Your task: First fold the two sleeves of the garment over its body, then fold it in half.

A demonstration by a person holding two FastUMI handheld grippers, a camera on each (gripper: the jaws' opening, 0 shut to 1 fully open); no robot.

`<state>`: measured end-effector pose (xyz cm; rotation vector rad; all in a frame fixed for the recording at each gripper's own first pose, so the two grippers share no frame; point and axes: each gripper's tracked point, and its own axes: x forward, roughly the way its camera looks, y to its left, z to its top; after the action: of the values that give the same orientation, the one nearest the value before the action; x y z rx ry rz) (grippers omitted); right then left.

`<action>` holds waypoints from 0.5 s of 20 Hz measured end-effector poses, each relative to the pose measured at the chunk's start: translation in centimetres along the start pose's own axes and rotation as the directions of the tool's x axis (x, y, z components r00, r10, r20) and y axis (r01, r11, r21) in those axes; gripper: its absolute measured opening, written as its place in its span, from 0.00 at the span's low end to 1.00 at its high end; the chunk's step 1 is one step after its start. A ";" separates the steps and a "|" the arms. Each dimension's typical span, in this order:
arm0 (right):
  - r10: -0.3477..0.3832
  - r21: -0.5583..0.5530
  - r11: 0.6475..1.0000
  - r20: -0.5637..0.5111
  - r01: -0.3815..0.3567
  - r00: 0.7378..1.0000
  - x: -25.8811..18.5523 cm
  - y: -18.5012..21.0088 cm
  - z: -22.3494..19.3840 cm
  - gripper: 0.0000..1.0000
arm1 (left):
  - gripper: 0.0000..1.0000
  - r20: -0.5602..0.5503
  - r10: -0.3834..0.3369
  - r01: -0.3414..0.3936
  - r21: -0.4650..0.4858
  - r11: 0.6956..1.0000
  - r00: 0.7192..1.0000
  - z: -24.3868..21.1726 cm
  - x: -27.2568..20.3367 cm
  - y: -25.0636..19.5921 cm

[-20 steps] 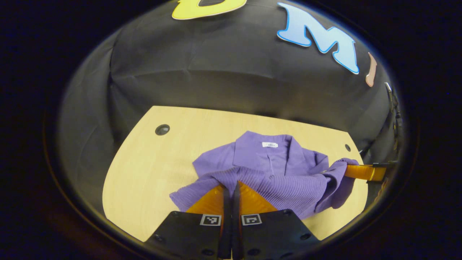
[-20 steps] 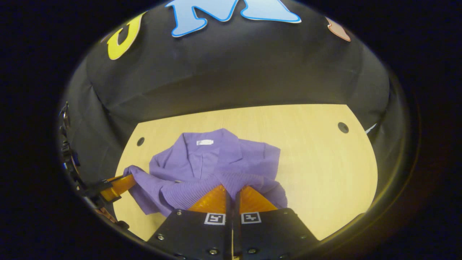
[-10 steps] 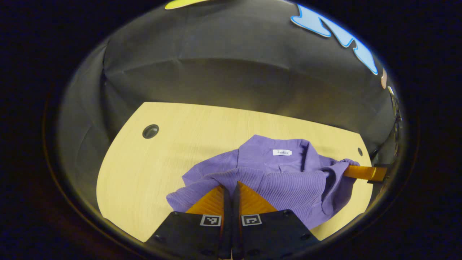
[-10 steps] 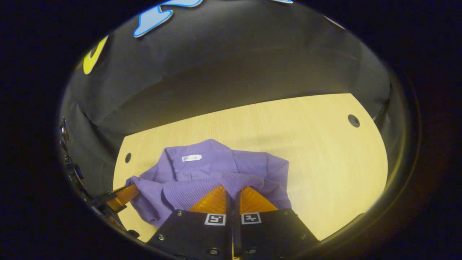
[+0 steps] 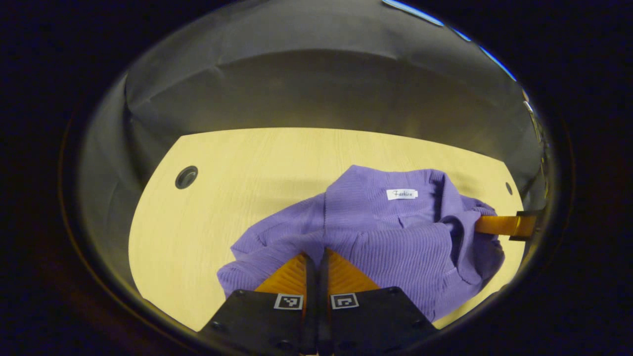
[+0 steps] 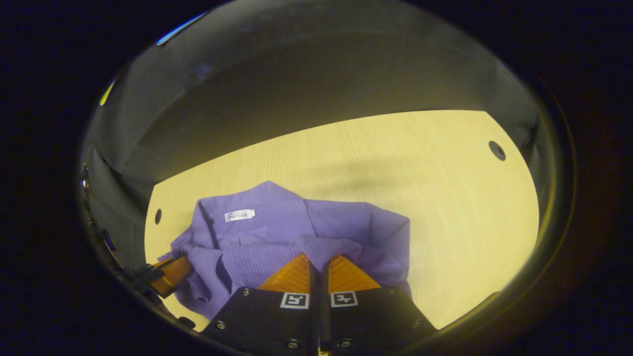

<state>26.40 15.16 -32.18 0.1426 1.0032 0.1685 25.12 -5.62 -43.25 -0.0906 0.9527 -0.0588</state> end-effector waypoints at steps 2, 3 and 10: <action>-0.002 0.004 1.000 -0.007 0.002 1.000 0.8 0.0 -0.1 0.02 | 0.06 0.000 0.002 -0.002 0.008 1.000 1.000 0.0 0.5 0.0; -0.003 0.007 1.000 -0.010 0.003 1.000 1.1 0.0 -0.2 0.02 | 0.06 0.000 0.003 -0.003 0.011 1.000 1.000 -0.1 0.7 0.0; -0.022 0.007 1.000 -0.016 0.022 1.000 1.9 0.1 -0.3 0.02 | 0.07 0.005 0.032 -0.032 0.012 0.999 0.999 -0.2 1.2 -0.1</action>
<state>27.12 15.63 -33.89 0.1365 1.0214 0.1465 25.67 -5.80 -44.30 -0.0642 0.9490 -0.0350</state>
